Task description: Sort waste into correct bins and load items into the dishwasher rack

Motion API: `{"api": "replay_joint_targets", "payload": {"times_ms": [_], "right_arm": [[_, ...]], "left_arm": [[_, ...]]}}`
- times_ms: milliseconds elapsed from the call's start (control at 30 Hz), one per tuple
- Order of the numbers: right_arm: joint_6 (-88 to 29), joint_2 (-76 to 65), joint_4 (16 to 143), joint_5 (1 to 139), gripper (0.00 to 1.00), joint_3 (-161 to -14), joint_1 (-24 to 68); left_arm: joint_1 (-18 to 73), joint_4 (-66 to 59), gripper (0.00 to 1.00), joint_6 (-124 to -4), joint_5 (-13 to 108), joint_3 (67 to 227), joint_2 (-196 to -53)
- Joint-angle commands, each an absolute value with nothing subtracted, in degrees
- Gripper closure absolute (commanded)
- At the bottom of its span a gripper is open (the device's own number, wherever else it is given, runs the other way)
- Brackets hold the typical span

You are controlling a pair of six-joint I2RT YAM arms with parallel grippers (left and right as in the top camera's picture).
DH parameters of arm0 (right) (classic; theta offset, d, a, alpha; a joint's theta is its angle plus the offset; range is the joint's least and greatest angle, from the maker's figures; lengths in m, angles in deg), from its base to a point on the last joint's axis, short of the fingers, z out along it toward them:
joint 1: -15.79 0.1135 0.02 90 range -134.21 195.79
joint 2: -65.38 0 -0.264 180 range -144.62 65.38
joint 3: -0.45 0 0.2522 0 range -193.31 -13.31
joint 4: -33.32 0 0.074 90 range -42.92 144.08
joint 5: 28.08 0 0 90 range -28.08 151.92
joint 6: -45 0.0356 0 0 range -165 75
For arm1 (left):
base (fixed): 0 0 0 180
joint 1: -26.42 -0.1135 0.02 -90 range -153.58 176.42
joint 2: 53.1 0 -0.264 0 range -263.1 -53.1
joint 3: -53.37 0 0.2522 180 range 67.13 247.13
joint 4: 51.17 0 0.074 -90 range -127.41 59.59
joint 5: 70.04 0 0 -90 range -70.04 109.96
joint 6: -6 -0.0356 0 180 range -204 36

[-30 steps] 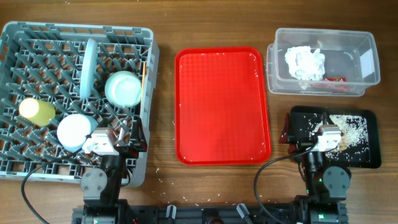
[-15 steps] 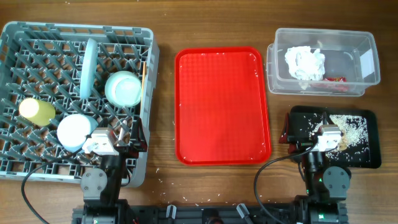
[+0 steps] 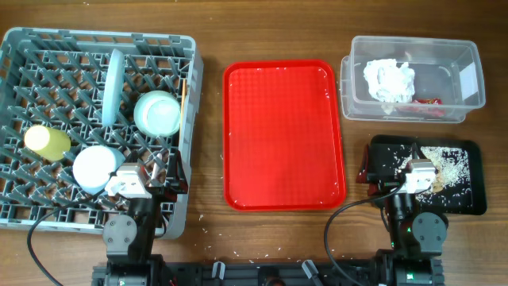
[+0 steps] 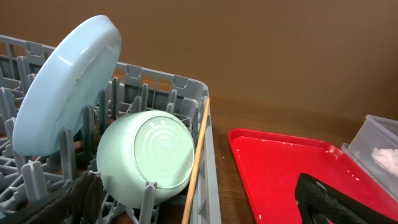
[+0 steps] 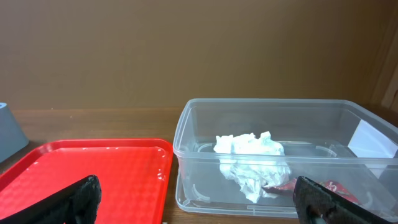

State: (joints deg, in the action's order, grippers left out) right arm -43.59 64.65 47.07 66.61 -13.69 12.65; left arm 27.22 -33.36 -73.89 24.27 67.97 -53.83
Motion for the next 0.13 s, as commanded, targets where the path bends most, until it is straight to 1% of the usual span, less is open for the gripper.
{"api": "replay_joint_targets", "payload": {"times_ms": [0,100], "right_arm": [[-43.1,65.2,46.9,66.2,0.00,-13.6,12.8],[-43.1,65.2,46.9,66.2,0.00,-13.6,12.8]], "left_arm": [[27.4,-33.3,0.00,-75.0,23.7,67.5,-53.4],[27.4,-33.3,0.00,-75.0,23.7,67.5,-53.4]]}}
